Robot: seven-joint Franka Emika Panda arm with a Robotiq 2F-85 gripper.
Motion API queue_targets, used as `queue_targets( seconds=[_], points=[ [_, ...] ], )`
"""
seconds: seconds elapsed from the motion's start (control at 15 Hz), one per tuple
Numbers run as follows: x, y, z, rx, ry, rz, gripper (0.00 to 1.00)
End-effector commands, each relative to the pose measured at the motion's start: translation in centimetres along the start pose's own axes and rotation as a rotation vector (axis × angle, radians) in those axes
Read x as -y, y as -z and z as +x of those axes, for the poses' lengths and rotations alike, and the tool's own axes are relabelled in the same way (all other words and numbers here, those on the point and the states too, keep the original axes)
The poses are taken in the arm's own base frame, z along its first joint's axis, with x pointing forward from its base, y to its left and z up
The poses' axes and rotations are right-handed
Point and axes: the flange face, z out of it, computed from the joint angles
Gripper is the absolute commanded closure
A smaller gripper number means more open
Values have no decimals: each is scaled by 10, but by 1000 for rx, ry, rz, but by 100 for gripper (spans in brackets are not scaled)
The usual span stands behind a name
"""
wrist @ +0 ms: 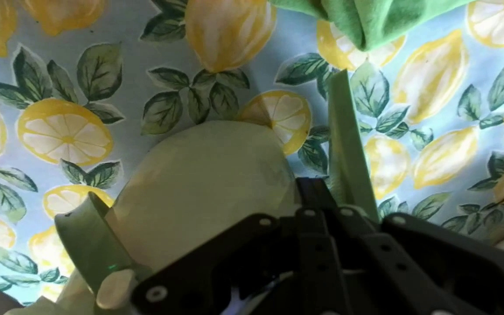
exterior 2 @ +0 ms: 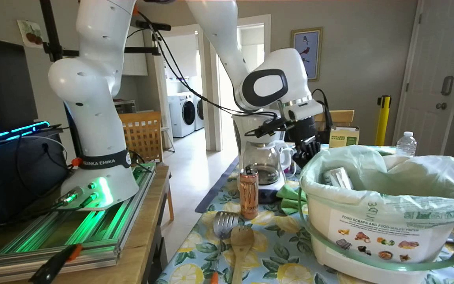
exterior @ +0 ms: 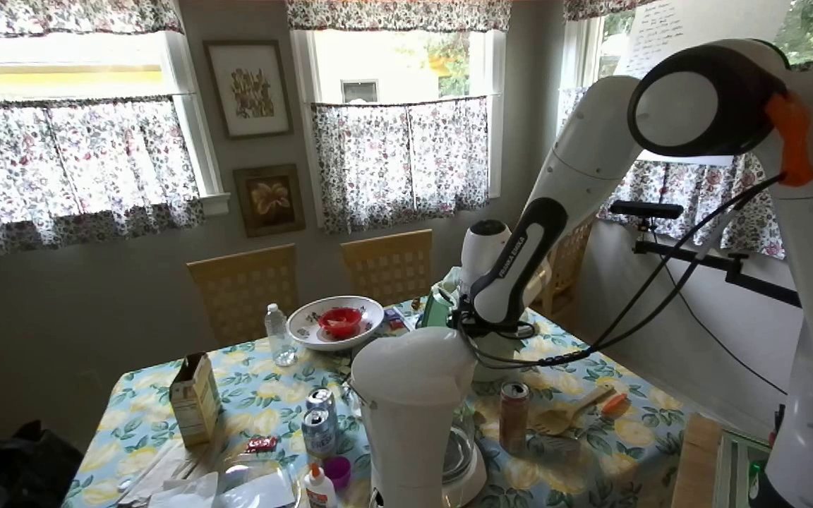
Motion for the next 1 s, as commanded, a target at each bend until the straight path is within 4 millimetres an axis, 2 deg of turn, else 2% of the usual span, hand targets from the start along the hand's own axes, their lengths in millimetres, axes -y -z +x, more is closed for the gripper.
queue_targets(
  seconds=[0.0,0.6,0.93],
  points=[
    [14,0,5,-7,-60,57,100],
    [37,13,11,4,-145,144,100],
    [36,9,16,-5,-163,147,100]
  ],
)
